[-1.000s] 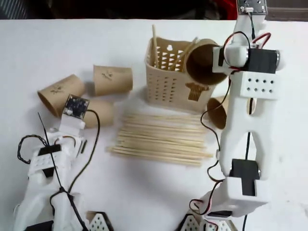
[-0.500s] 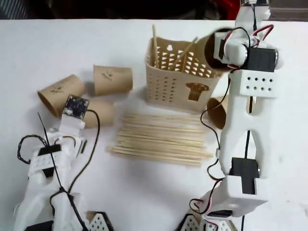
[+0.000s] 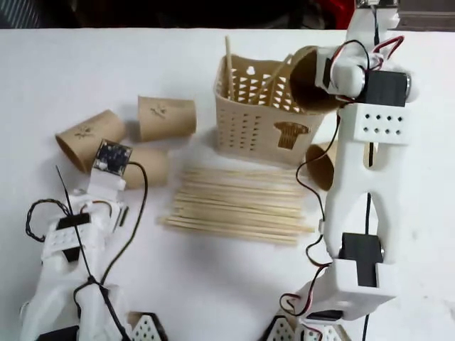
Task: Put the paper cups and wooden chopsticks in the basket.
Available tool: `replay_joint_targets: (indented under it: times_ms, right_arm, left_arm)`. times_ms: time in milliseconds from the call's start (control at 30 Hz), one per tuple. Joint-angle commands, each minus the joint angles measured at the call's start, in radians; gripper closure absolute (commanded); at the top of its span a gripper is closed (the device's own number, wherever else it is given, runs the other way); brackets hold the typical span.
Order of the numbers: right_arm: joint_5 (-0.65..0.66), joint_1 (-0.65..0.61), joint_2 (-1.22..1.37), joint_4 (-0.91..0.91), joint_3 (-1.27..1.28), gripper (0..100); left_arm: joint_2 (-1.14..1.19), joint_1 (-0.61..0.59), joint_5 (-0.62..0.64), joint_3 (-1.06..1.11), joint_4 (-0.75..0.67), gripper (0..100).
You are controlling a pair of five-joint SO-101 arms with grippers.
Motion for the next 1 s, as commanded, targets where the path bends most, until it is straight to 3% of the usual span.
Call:
replay_joint_targets:
  times_ms: [0,267,467,700,800,967]
  right_arm:
    - [0.014,-0.022,-0.016,0.082,-0.032,97.0]
    - [0.015,-0.042,-0.007,0.223,-0.083,98.1]
    - [0.006,-0.047,0.05,0.206,-0.092,96.4]
    - [0.014,-0.042,0.051,0.177,-0.092,69.4]
    - [0.014,-0.042,0.051,0.18,-0.092,62.2]
    - [0.014,-0.042,0.004,0.249,-0.092,71.7]
  left_arm:
    - [-0.038,0.012,-0.009,-0.005,-0.025,80]
    - [-0.038,0.012,-0.009,-0.005,-0.025,80]
    - [-0.038,0.012,-0.009,-0.005,-0.025,80]
    - [-0.038,0.012,-0.009,-0.005,-0.025,80]
    - [-0.038,0.012,-0.009,-0.005,-0.025,80]
    - [-0.038,0.012,-0.009,-0.005,-0.025,80]
